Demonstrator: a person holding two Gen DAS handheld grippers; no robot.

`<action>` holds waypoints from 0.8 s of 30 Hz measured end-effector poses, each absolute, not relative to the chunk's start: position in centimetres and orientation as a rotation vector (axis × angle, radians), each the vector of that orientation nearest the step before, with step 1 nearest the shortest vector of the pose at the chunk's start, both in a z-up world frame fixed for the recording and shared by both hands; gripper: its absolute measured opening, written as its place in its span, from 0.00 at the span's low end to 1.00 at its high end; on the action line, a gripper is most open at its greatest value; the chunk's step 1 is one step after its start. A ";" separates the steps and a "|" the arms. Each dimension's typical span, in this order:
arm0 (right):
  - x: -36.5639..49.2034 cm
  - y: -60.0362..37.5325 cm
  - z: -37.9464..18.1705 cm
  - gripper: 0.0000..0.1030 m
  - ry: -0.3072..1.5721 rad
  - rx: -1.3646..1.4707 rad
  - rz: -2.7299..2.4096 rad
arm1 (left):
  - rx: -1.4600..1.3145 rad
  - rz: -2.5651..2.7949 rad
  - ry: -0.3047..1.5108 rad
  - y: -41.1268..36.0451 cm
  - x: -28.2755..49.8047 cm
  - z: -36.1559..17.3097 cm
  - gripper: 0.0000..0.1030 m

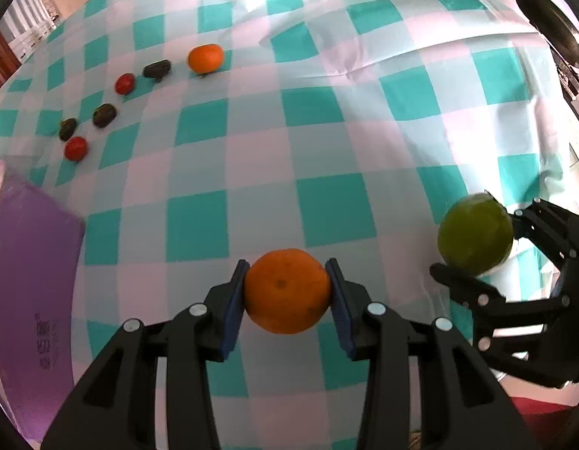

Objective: Organize fruits
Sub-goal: 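Carry the orange and green tomato with both tools over the box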

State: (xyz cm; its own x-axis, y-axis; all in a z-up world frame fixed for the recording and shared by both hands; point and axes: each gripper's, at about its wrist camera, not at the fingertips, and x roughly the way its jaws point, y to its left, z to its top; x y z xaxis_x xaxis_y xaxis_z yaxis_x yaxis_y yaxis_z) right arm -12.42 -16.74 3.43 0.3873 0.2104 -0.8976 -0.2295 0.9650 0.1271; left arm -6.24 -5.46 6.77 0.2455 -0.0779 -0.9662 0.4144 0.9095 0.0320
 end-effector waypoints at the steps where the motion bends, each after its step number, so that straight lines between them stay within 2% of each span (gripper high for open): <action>1: -12.3 -16.5 3.5 0.58 1.137 -0.018 0.286 | 0.304 -0.334 1.280 -5.1 -6.4 7.0 0.40; 7: -11.4 -14.3 5.0 0.58 1.112 -0.026 0.356 | 0.260 -0.291 1.236 -2.5 -6.0 8.6 0.40; 16: -8.6 -8.8 8.9 0.58 1.037 -0.023 0.444 | 0.156 -0.248 1.085 3.0 -4.6 14.0 0.40; 24: -4.4 0.4 12.9 0.58 0.984 -0.006 0.544 | 0.028 -0.159 0.953 13.8 -1.7 18.5 0.40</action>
State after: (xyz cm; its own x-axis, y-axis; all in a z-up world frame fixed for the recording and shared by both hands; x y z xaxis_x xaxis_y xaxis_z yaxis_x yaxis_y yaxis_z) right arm -4.40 0.38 12.92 0.4315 0.4339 -0.7909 -0.4395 0.8668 0.2357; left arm -1.73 13.79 18.54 0.5687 -0.1233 -0.8133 0.1476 0.9880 -0.0466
